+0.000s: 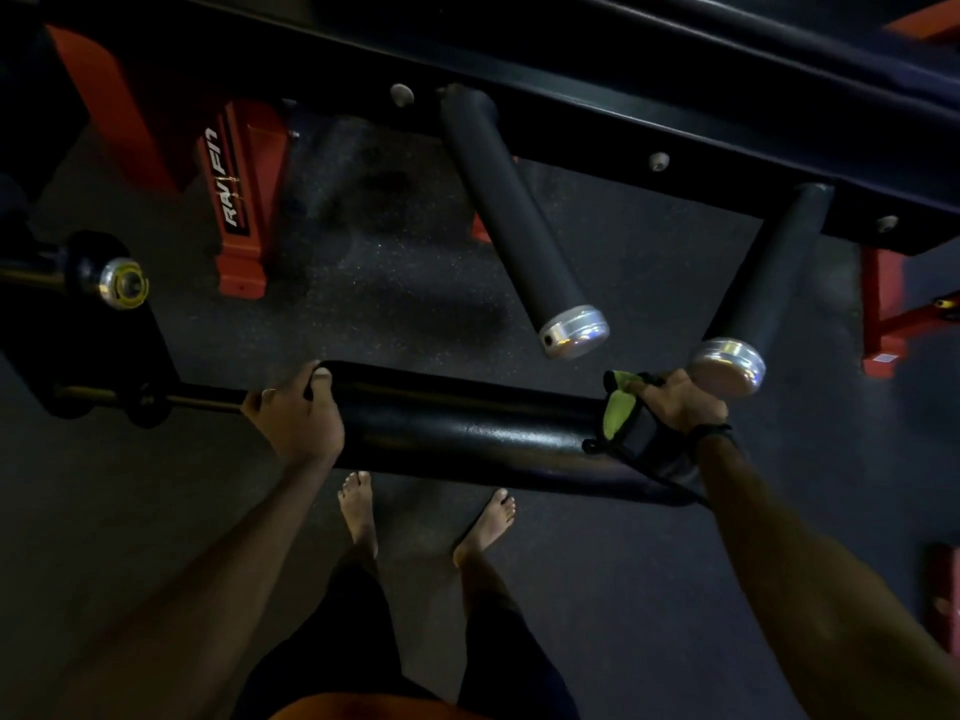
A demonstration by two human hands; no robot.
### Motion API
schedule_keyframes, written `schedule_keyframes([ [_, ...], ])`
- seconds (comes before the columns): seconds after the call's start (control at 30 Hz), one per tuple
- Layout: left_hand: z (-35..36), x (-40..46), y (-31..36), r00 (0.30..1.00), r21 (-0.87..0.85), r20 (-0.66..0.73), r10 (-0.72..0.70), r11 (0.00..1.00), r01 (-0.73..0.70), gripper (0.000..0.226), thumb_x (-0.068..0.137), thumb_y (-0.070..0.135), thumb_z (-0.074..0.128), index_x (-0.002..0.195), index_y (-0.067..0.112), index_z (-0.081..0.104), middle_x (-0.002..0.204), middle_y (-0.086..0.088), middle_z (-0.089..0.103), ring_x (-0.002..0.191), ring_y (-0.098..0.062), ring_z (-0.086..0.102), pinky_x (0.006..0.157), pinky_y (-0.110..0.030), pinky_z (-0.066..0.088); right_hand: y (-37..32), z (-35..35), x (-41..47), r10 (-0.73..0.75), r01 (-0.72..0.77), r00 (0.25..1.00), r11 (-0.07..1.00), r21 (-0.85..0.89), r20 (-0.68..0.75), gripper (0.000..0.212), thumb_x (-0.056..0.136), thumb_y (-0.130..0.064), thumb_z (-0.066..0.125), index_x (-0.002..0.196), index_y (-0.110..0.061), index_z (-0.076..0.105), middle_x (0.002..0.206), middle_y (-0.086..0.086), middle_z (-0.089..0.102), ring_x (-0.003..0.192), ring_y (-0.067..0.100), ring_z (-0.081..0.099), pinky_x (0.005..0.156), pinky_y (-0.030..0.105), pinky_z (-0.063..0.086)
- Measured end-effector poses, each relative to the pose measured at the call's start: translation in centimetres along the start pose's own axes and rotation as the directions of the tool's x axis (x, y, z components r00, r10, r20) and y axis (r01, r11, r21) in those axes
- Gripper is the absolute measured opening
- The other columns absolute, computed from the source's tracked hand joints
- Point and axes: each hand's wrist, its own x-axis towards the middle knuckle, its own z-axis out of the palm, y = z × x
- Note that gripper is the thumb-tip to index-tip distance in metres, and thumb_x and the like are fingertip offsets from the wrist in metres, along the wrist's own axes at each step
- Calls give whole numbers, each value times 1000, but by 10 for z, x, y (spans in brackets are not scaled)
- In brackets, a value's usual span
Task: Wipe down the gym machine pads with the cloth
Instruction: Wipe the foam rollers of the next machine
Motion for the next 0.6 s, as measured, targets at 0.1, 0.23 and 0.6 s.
schedule_keyframes([
  [0.1,5,-2,-12,1000,-79,-11,20,997,-21,49,90,36,38,109,9,75,101,-16,74,103,-32,64,104,-42,29,-6,-3,-24,27,-26,999,999,24,-39,112,50,-108,37,120,-25,66,116,8,70,111,33,62,100,45,42],
  [0.23,8,-9,-24,980,-106,-57,189,975,-194,45,94,31,33,109,7,68,106,-13,71,106,-28,57,104,-45,30,-42,-27,-122,-61,62,966,998,-5,-252,56,91,-65,48,114,-17,68,122,20,65,123,38,51,111,52,22],
  [0.6,8,-12,-37,973,-194,-16,229,954,-228,48,97,34,30,119,6,63,114,-11,66,113,-30,57,110,-57,29,-206,29,-216,-611,587,767,791,-172,-195,44,95,-58,32,110,-26,59,111,4,69,109,28,60,95,42,31],
])
